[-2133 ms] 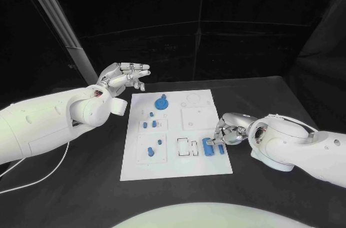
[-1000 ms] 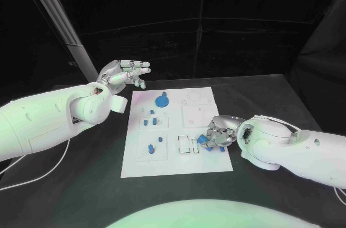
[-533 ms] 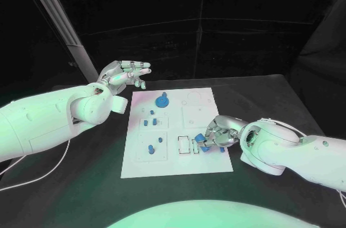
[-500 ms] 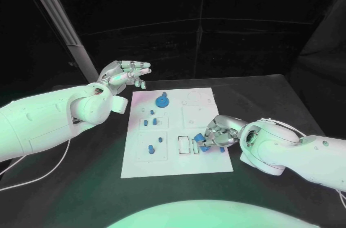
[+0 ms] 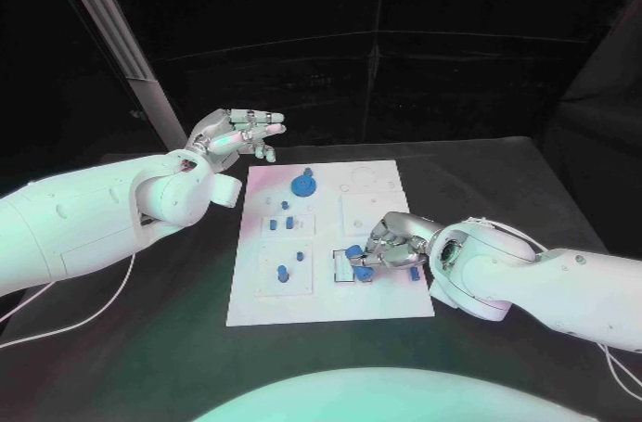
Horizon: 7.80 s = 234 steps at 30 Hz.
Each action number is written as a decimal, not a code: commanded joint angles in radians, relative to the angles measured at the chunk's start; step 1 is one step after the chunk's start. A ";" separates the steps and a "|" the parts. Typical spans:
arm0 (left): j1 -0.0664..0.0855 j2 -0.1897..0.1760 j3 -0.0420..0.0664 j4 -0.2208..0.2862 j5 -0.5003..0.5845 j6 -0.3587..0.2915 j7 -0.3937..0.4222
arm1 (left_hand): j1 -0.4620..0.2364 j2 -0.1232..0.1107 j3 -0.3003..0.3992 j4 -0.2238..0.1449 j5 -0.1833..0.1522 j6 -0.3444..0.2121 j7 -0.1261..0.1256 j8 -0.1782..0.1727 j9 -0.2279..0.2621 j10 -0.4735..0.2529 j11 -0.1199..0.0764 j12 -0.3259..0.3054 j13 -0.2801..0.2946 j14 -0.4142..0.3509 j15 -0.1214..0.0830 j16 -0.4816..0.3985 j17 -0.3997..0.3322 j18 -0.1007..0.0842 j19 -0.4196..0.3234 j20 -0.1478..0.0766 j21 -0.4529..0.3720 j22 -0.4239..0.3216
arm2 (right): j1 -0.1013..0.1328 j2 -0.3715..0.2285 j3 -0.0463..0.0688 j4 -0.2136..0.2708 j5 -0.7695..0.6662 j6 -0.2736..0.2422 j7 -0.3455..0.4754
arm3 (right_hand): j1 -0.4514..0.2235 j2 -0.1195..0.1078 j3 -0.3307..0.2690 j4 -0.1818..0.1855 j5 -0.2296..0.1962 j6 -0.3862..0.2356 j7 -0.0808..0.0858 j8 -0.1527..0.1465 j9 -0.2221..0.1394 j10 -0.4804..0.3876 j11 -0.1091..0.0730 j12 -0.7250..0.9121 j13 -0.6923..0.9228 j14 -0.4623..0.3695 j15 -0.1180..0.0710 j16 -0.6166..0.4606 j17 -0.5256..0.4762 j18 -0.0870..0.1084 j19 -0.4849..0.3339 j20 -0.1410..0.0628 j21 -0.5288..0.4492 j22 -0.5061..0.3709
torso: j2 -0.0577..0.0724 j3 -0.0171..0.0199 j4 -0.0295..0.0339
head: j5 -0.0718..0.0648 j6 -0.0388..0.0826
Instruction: Assemble the parts on the task board
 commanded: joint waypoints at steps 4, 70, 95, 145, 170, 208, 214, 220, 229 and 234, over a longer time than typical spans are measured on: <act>0.002 0.003 0.001 0.002 0.003 0.014 0.003 | 0.001 0.002 -0.002 -0.003 0.004 -0.006 0.004 0.001 -0.001 -0.010 0.000 0.007 -0.001 -0.007 -0.002 -0.003 -0.002 0.013 -0.008 -0.001 -0.005 -0.001 | 0.002 0.027 0.001 -0.015 -0.009 0.027 -0.045 | -0.015 0.004 -0.011 -0.001 -0.003 0.009 -0.002 0.005 0.002 0.002 -0.008 -0.007 0.000 0.065 -0.008 0.005 0.067 -0.007 0.000 -0.009 0.007 0.003 | 0.000 -0.0010 0.0026 | 0.002 -0.001; 0.003 -0.010 0.000 0.001 0.003 0.015 0.002 | 0.000 0.003 -0.003 -0.002 0.004 -0.005 0.004 0.003 0.000 -0.011 0.001 0.012 -0.002 -0.008 -0.001 -0.003 -0.004 0.013 -0.009 0.000 -0.007 -0.004 | 0.013 -0.222 0.001 0.034 -0.078 0.055 0.008 | 0.065 -0.047 0.011 -0.106 -0.157 -0.076 0.033 -0.063 0.019 -0.047 0.022 -0.165 -0.092 0.058 0.016 -0.030 0.039 -0.004 -0.012 0.013 -0.010 -0.010 | -0.009 -0.0013 -0.0068 | -0.024 0.006; 0.002 -0.015 -0.002 -0.001 0.003 0.018 0.003 | 0.000 0.003 -0.003 -0.002 0.004 -0.005 0.004 0.003 0.000 -0.011 0.001 0.012 -0.002 -0.008 -0.001 -0.003 -0.004 0.013 -0.009 0.000 -0.007 -0.004 | 0.011 -0.155 0.000 0.002 -0.268 0.187 -0.104 | 0.053 -0.045 -0.029 -0.077 -0.183 -0.031 0.019 -0.053 0.033 -0.019 0.011 -0.109 -0.040 0.060 0.008 -0.028 0.045 -0.005 -0.008 0.009 -0.005 -0.001 | -0.008 -0.0017 -0.0073 | -0.014 0.007; 0.002 -0.023 -0.003 0.005 0.003 0.023 -0.001 | 0.003 0.004 -0.002 -0.004 0.004 -0.002 0.003 0.007 0.001 -0.013 0.000 0.015 -0.003 -0.009 -0.002 -0.003 -0.006 0.013 -0.009 0.000 -0.008 -0.005 | -0.010 -0.080 0.000 0.016 -0.283 0.008 -0.105 | 0.168 -0.026 0.170 -0.119 -0.015 0.048 0.017 -0.211 0.008 0.015 0.005 -0.027 0.046 0.072 0.002 0.005 0.107 -0.016 0.015 0.000 0.023 0.056 | -0.009 -0.0012 -0.0076 | -0.009 -0.011; 0.003 -0.023 -0.003 0.009 0.003 0.023 -0.002 | 0.003 0.004 -0.002 -0.004 0.004 -0.002 0.003 0.007 0.001 -0.013 0.000 0.015 -0.003 -0.009 -0.002 -0.003 -0.006 0.013 -0.009 0.000 -0.008 -0.005 | -0.010 -0.011 0.000 -0.005 0.040 0.027 -0.125 | 0.100 -0.062 0.216 -0.069 0.005 0.083 0.013 -0.241 0.005 0.026 0.002 -0.022 0.055 0.073 0.000 0.011 0.116 -0.017 0.017 -0.002 0.028 0.064 | -0.008 -0.0016 -0.0073 | -0.006 -0.021; 0.003 -0.020 -0.003 0.009 0.003 0.024 -0.003 | 0.003 0.004 -0.002 -0.005 0.004 -0.002 0.003 0.007 0.001 -0.014 0.000 0.016 -0.003 -0.009 -0.002 -0.003 -0.007 0.013 -0.009 0.000 -0.008 -0.005 | -0.010 0.043 0.000 -0.036 0.027 0.045 -0.154 | -0.028 -0.062 0.156 -0.016 -0.079 0.124 0.004 -0.249 0.020 0.034 -0.002 -0.027 0.058 0.072 -0.003 0.009 0.114 -0.017 0.018 -0.003 0.029 0.069 | -0.008 -0.0015 -0.0079 | -0.005 -0.027; 0.003 -0.018 -0.003 0.007 0.003 0.024 -0.003 | 0.003 0.004 -0.002 -0.005 0.004 -0.002 0.003 0.007 0.001 -0.014 0.000 0.016 -0.003 -0.009 -0.002 -0.003 -0.007 0.013 -0.009 0.000 -0.008 -0.005 | -0.010 0.042 0.000 -0.030 0.024 0.052 -0.141 | -0.061 -0.047 0.122 -0.004 -0.096 0.158 -0.010 -0.230 0.035 0.042 -0.014 -0.028 0.060 0.073 -0.012 0.012 0.119 -0.019 0.020 -0.010 0.032 0.076 | -0.009 -0.0011 -0.0076 | -0.005 -0.027; 0.003 -0.017 -0.003 0.005 0.003 0.025 -0.003 | 0.003 0.004 -0.002 -0.005 0.004 -0.002 0.003 0.007 0.001 -0.014 0.000 0.016 -0.003 -0.009 -0.002 -0.003 -0.007 0.013 -0.009 0.000 -0.008 -0.005 | -0.010 0.035 0.000 -0.024 0.022 0.050 -0.136 | -0.087 -0.024 0.104 -0.003 -0.094 0.177 -0.019 -0.216 0.045 0.052 -0.021 -0.013 0.073 0.075 -0.018 0.016 0.126 -0.020 0.024 -0.015 0.037 0.084 | -0.010 -0.0007 -0.0074 | -0.007 -0.026; 0.003 -0.015 -0.003 0.003 0.003 0.026 -0.004 | 0.003 0.004 -0.002 -0.005 0.004 -0.002 0.003 0.007 0.001 -0.014 0.000 0.016 -0.003 -0.009 -0.002 -0.003 -0.007 0.013 -0.009 0.000 -0.008 -0.005 | -0.010 0.021 0.000 -0.017 0.019 0.035 -0.129 | -0.098 -0.019 0.092 -0.003 -0.087 0.178 -0.022 -0.212 0.049 0.054 -0.024 -0.013 0.075 0.075 -0.020 0.016 0.127 -0.020 0.025 -0.018 0.037 0.085 | -0.009 -0.0012 -0.0079 | -0.010 -0.024; 0.003 -0.014 -0.003 0.002 0.003 0.026 -0.005 | 0.004 0.003 -0.002 -0.006 0.004 -0.003 0.004 0.007 0.001 -0.015 0.000 0.018 -0.003 -0.010 -0.002 -0.003 -0.008 0.013 -0.009 0.000 -0.009 -0.006 | -0.010 0.010 0.000 -0.017 0.015 0.058 -0.118 | -0.074 -0.037 0.076 -0.021 -0.113 0.172 -0.022 -0.211 0.054 0.053 -0.024 -0.017 0.075 0.075 -0.021 0.015 0.126 -0.020 0.024 -0.020 0.036 0.084 | -0.009 -0.0012 -0.0070 | -0.011 -0.021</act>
